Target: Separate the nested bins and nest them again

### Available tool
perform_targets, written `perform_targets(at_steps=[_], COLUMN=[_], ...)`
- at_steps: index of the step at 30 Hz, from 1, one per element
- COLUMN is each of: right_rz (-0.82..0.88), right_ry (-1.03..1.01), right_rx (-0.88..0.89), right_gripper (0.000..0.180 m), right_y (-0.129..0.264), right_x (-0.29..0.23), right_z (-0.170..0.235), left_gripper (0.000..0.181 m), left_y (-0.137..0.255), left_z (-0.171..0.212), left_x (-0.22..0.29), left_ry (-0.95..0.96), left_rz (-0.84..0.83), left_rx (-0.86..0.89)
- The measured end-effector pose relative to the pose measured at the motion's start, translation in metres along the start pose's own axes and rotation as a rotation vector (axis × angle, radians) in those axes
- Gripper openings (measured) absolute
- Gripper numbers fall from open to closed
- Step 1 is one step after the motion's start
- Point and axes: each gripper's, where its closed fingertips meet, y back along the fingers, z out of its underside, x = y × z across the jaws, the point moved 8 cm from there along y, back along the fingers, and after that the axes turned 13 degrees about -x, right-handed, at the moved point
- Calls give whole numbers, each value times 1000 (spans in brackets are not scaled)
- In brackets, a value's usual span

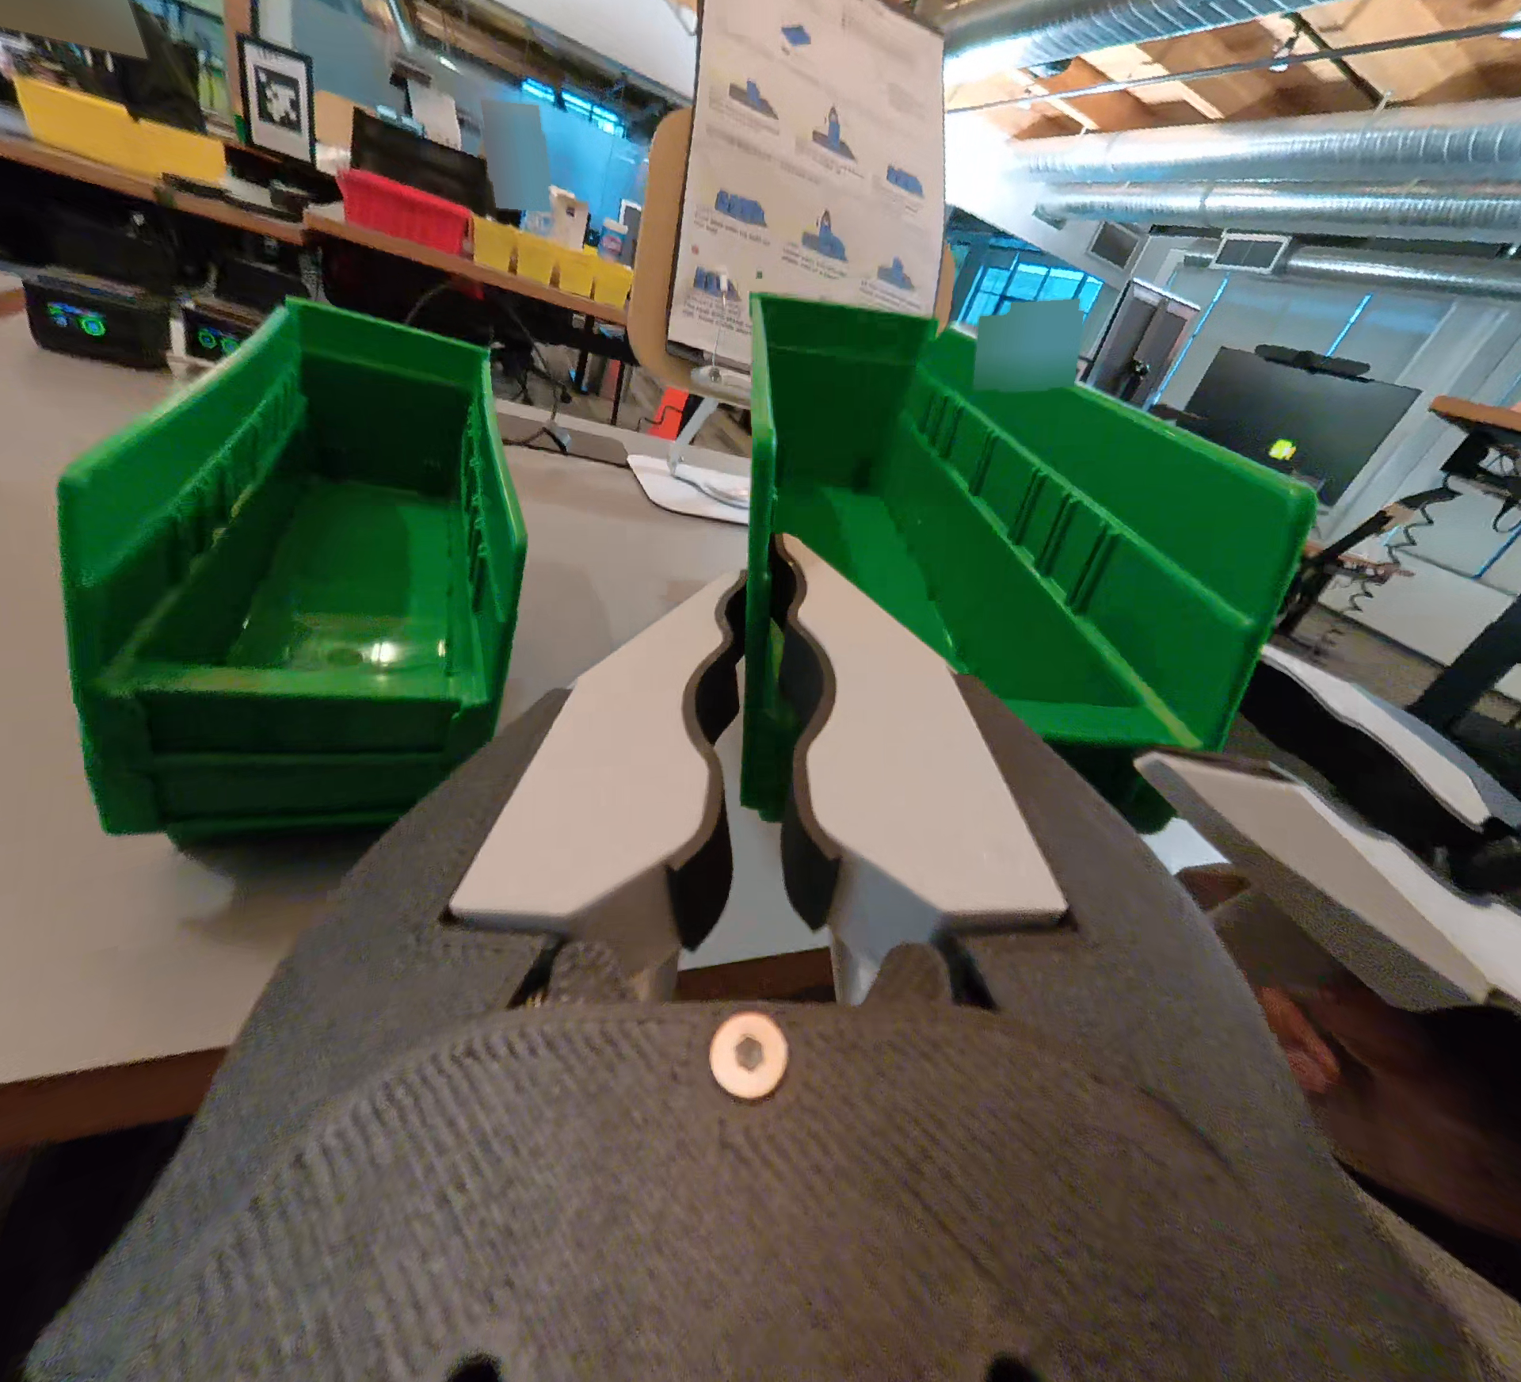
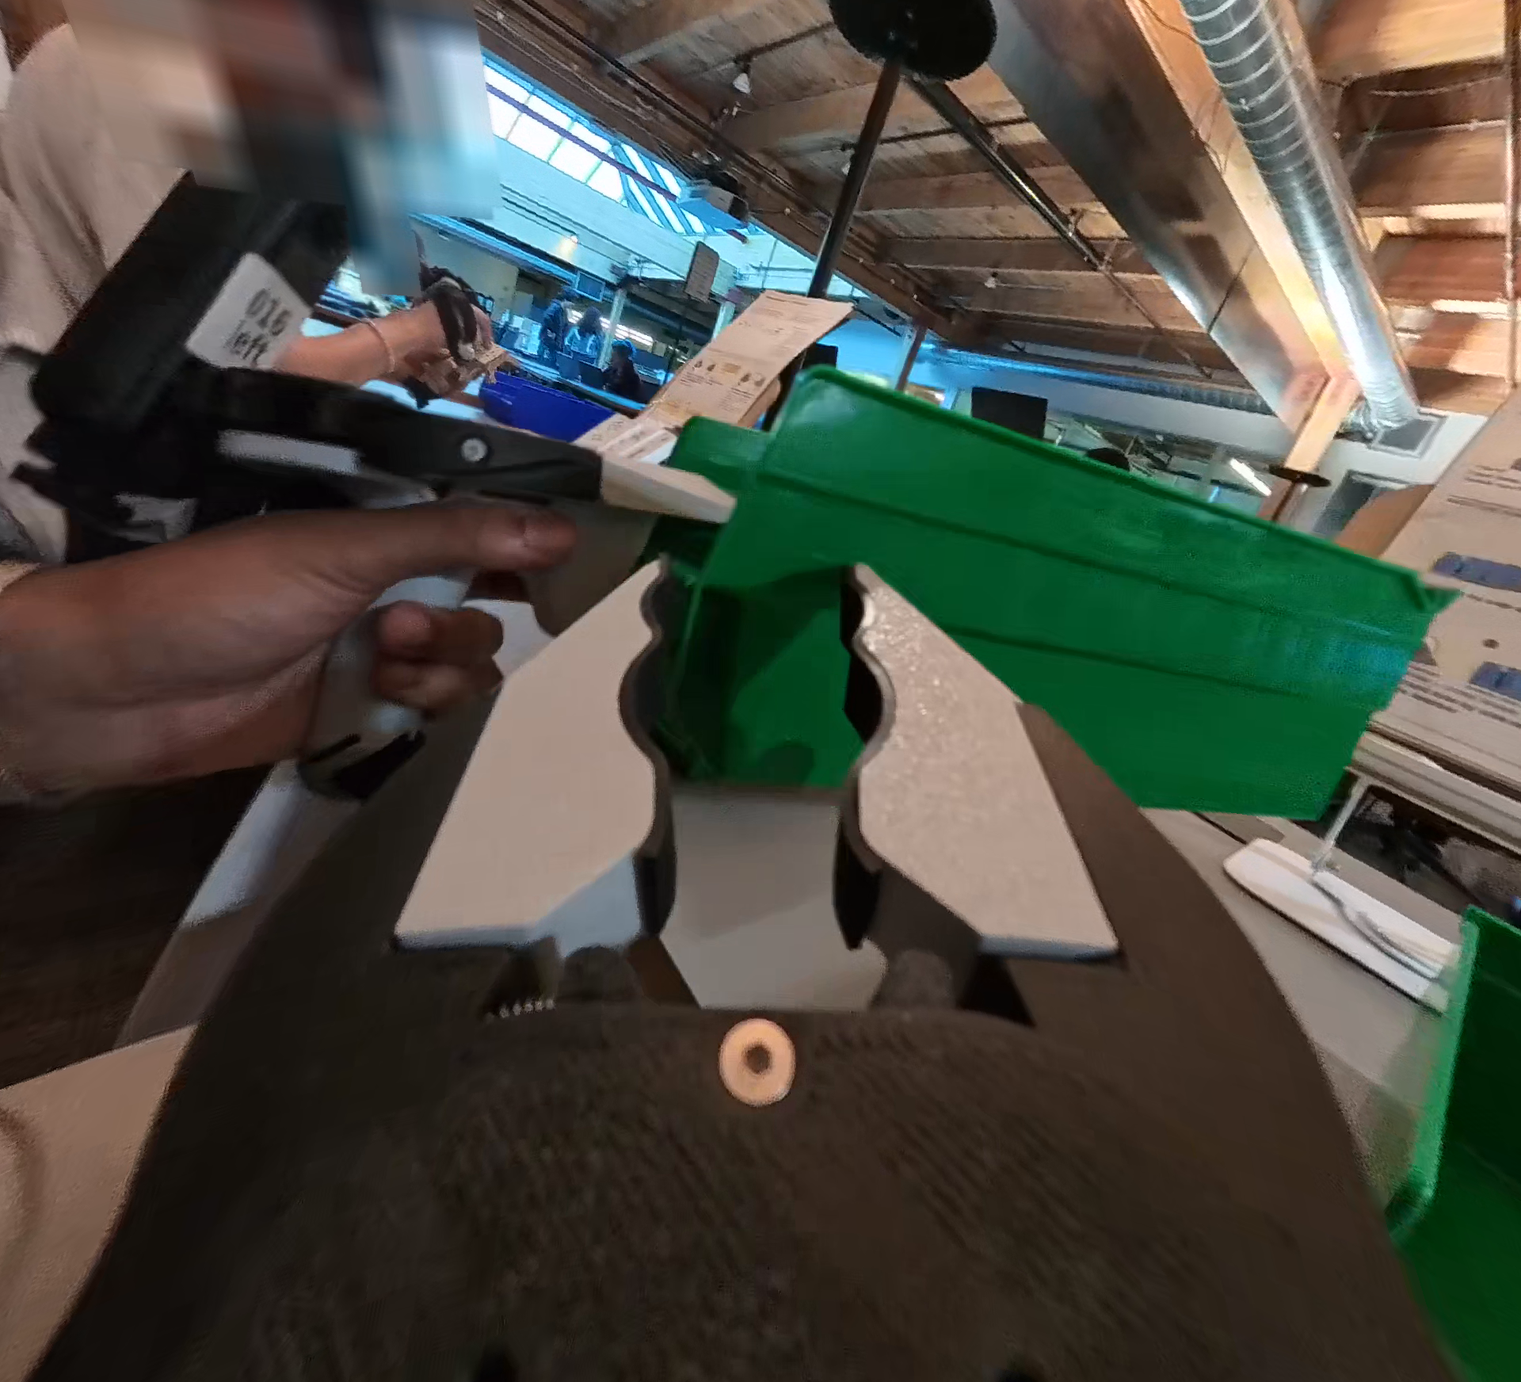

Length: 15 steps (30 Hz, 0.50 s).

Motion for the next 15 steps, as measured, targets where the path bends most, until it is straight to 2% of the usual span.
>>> perform_targets(at_steps=[1,6,11,15], right_rz=[-2,22,89,126], right_ry=[14,2,-10,-17], right_rx=[1,-44,-116,-160], right_gripper=[36,35,30,28], right_y=[2,13,25,33], right_x=[0,10,21,25], right_z=[1,9,19,25], left_gripper=[1,1,1,1], left_y=[-1,-5,3,4], left_z=[-3,-24,-68,-93], left_x=[1,-12,-42,-77], left_ry=[-3,16,-81,-128], left_rz=[-3,0,-126,-234], left_rx=[-3,60,187,194])
